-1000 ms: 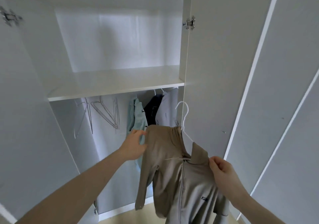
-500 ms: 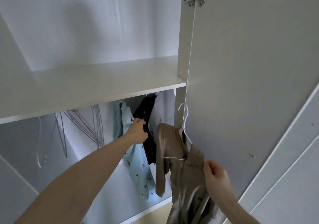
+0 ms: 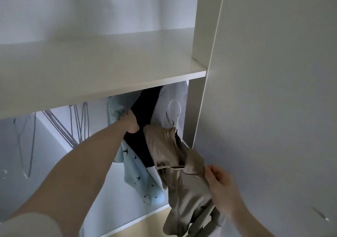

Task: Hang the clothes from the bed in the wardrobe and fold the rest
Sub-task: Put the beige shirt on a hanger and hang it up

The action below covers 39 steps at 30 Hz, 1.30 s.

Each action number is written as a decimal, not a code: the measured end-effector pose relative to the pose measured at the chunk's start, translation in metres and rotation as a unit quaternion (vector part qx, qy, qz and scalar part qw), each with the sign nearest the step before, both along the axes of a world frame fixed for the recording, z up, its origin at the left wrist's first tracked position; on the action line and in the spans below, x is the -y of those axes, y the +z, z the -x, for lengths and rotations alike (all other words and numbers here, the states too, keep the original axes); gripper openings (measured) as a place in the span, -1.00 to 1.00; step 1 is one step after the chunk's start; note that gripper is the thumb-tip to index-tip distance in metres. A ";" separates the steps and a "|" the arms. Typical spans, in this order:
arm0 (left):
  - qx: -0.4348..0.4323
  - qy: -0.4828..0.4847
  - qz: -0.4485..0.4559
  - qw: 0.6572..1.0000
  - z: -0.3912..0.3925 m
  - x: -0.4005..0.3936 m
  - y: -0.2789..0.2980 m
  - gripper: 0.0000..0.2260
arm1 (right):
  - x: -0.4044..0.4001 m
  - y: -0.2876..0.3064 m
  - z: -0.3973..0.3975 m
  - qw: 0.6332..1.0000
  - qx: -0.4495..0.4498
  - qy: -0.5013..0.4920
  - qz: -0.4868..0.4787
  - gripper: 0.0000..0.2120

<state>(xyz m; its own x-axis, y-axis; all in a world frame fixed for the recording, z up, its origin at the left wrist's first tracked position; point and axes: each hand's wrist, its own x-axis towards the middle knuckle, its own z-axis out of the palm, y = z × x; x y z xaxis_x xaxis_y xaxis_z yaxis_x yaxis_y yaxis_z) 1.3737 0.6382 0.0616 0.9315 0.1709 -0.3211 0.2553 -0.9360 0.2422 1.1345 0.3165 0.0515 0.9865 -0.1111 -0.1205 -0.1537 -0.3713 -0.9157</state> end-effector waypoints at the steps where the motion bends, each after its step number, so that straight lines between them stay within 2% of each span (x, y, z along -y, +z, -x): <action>1: -0.012 -0.006 -0.004 1.000 -0.002 -0.003 -0.001 -0.70 | -0.003 0.003 -0.002 1.000 -0.007 0.007 -0.014 -0.66; 2: -0.024 -0.013 -0.008 1.000 -0.006 -0.007 -0.003 -0.84 | -0.007 0.004 -0.004 0.999 -0.015 0.013 -0.029 -0.67; 3: -0.019 -0.012 0.009 1.000 -0.009 -0.012 -0.005 -0.88 | -0.010 0.005 -0.006 0.999 -0.018 0.018 -0.043 -0.67; 5: -0.007 -0.011 0.026 1.000 -0.011 -0.020 -0.010 -0.78 | -0.015 0.007 -0.007 0.997 -0.023 0.022 -0.065 -0.66; 7: 0.036 -0.019 0.084 0.996 -0.009 -0.026 -0.014 -0.82 | -0.018 0.007 -0.002 0.996 -0.028 0.021 -0.081 -0.64; 8: 0.048 -0.021 0.124 0.991 -0.008 -0.029 -0.018 -0.72 | -0.019 0.005 0.002 0.995 -0.033 0.017 -0.088 -0.64; 10: 0.039 -0.030 0.182 0.982 0.003 -0.030 -0.017 -0.58 | -0.023 -0.001 0.017 0.990 -0.063 0.005 -0.123 -0.65; 12: 0.017 -0.049 0.198 0.979 0.011 -0.027 -0.014 -0.58 | -0.028 -0.007 0.036 0.982 -0.094 -0.006 -0.163 -0.68; 18: -0.025 -0.111 0.217 0.969 0.025 -0.020 -0.009 -0.38 | -0.062 -0.025 0.062 0.995 -0.049 -0.051 -0.070 -0.68; 20: 0.048 -0.104 0.196 0.974 0.032 -0.027 -0.007 -0.43 | -0.080 -0.025 0.059 0.995 -0.045 -0.066 -0.067 -0.67; 22: 0.195 -0.072 0.089 0.974 0.041 -0.041 -0.007 -0.53 | -0.102 -0.022 0.054 0.992 -0.030 -0.080 -0.094 -0.67; 24: 0.277 -0.009 -0.016 0.961 0.052 -0.061 -0.012 -0.50 | -0.128 -0.020 0.048 0.992 -0.008 -0.088 -0.090 -0.66; 25: 0.277 0.036 -0.019 0.960 0.056 -0.070 -0.016 -0.45 | -0.139 -0.020 0.045 0.993 -0.001 -0.089 -0.082 -0.65; 27: 0.219 0.100 0.022 0.970 0.059 -0.086 -0.024 -0.45 | -0.161 -0.019 0.039 0.993 0.008 -0.090 -0.075 -0.64; 29: 0.144 0.107 0.069 0.981 0.059 -0.098 -0.033 -0.64 | -0.178 -0.021 0.034 0.993 0.010 -0.098 -0.073 -0.67; 30: 0.135 0.099 0.085 0.982 0.060 -0.102 -0.036 -0.73 | -0.184 -0.022 0.031 0.992 0.007 -0.099 -0.077 -0.68; 32: 0.167 0.074 0.091 0.979 0.066 -0.108 -0.042 -0.83 | -0.195 -0.023 0.027 0.992 0.000 -0.085 -0.093 -0.68; 35: 0.218 0.050 0.091 0.970 0.076 -0.112 -0.040 -0.85 | -0.209 -0.019 0.024 0.992 0.007 -0.045 -0.118 -0.68; 39: 0.204 0.044 0.052 0.977 0.087 -0.126 -0.026 -0.87 | -0.234 -0.017 0.031 0.989 -0.005 -0.028 -0.147 -0.67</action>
<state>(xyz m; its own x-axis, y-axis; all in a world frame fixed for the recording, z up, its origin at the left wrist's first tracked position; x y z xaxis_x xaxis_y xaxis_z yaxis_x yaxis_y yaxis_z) 1.2868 0.7645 0.0356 0.9685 0.2431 0.0537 0.1966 -0.8792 0.4340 1.1035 0.5506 0.0347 0.9786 -0.1236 -0.1643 -0.1749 -0.0803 -0.9813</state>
